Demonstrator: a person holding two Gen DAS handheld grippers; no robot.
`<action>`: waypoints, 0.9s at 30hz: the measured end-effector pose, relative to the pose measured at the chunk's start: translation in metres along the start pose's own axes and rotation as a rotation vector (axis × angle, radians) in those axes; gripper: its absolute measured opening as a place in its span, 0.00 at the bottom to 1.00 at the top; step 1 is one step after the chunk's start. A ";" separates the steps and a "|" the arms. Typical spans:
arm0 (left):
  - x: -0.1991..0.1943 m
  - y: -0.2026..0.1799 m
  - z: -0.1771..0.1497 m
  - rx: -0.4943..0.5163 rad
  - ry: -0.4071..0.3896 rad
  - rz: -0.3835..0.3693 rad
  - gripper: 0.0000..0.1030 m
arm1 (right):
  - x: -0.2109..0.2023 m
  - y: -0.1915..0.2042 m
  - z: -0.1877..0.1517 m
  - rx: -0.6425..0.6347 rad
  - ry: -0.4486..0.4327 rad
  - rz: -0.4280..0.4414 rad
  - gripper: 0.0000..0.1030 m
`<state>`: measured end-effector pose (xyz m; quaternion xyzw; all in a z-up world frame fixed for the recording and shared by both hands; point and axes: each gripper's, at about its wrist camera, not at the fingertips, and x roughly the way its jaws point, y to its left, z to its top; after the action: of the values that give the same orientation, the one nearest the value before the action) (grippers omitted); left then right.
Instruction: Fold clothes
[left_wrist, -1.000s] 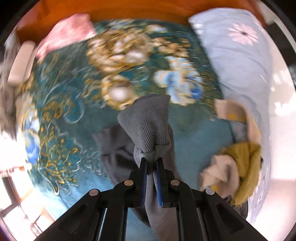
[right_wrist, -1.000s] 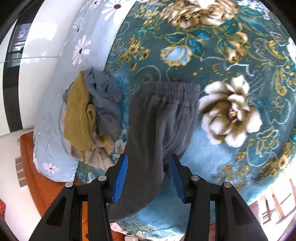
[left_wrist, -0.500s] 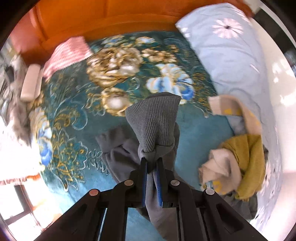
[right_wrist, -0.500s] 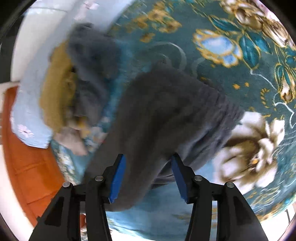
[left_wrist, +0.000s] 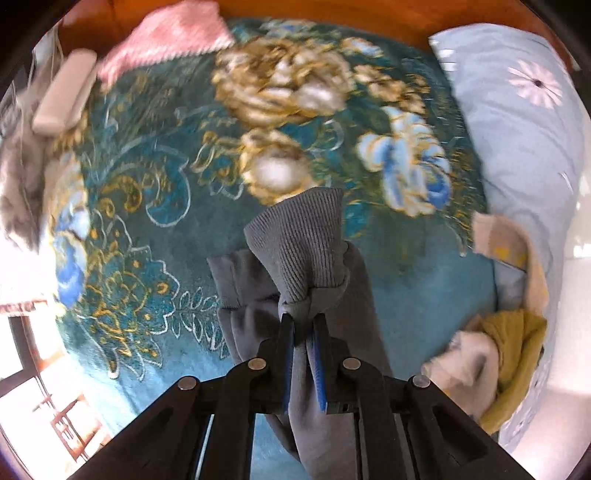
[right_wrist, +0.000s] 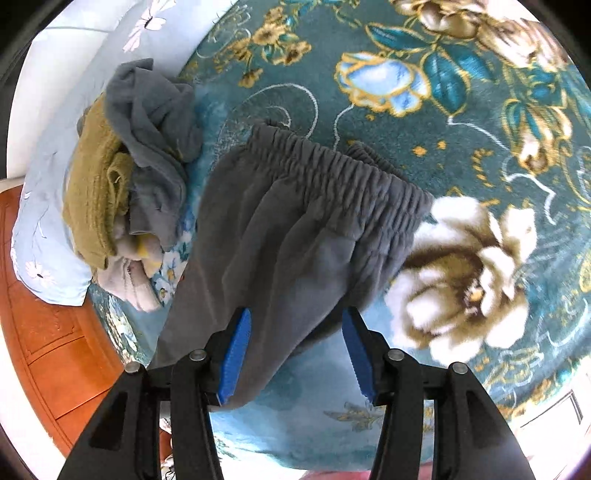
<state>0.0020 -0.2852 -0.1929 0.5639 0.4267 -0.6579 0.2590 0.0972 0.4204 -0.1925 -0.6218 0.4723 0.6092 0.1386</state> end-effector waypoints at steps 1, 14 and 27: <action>0.007 0.004 0.003 -0.004 0.014 -0.003 0.11 | -0.003 0.001 -0.004 0.008 -0.005 -0.009 0.51; 0.085 0.055 0.017 0.000 0.184 0.071 0.55 | 0.007 0.067 -0.035 -0.063 0.016 -0.101 0.51; 0.096 0.077 -0.003 -0.165 0.126 -0.136 0.37 | 0.009 0.127 -0.064 -0.208 0.041 -0.123 0.51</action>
<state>0.0447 -0.3075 -0.3057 0.5506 0.5320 -0.6000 0.2319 0.0392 0.3035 -0.1349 -0.6731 0.3701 0.6323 0.1006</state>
